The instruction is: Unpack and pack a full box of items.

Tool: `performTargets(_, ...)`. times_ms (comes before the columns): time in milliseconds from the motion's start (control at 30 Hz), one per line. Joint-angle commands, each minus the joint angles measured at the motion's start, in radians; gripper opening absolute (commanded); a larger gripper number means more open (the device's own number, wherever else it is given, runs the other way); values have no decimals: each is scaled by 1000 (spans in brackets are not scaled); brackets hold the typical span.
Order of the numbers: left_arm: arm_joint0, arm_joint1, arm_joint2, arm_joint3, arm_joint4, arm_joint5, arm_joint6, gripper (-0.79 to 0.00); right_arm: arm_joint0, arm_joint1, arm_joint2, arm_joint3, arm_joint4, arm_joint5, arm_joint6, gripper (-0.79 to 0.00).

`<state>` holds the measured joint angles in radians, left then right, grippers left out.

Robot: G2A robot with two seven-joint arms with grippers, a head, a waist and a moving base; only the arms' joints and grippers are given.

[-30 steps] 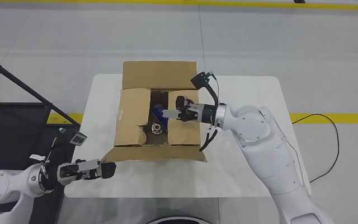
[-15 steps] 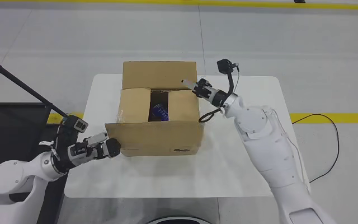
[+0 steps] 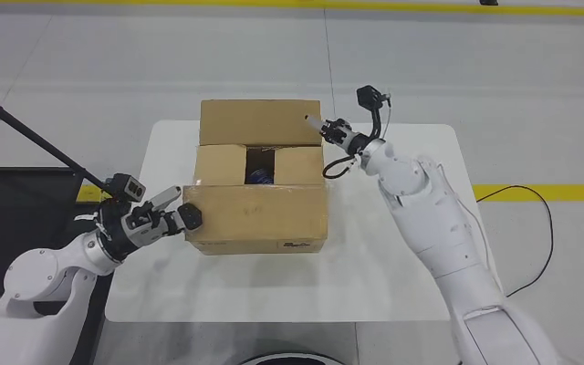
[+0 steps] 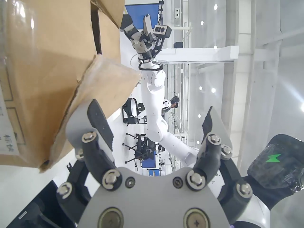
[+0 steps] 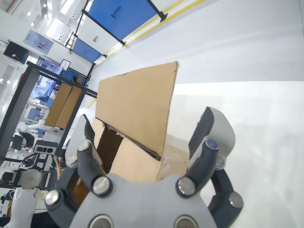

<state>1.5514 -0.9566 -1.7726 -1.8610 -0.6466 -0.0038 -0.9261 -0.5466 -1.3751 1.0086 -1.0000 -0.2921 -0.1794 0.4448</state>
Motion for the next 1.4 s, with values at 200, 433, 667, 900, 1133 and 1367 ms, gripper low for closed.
performTargets(200, -15, -2, 20, 9, 16, -1, 21, 0, 70, -35, -31, 169, 93, -118, -11, 0)
performTargets(433, -23, -2, 23, 14, 22, 1, 26, 0, 114, -63, -50, 260, 172, -249, -5, 0)
performTargets(667, -25, -2, 30, 20, 39, -8, 23, 0, 133, -69, -29, 292, 236, -368, 31, 0)
performTargets(900, -21, -2, 36, 25, 57, -19, 13, 0, 107, -52, 23, 246, 326, -470, 145, 0)
performTargets(1133, -20, -1, 36, 24, 65, -25, -2, 0, 41, -19, 96, 125, 413, -522, 275, 0)
performTargets(1367, -10, -1, 34, 17, 94, -39, -4, 0, -37, 16, 146, -48, 446, -449, 434, 0)
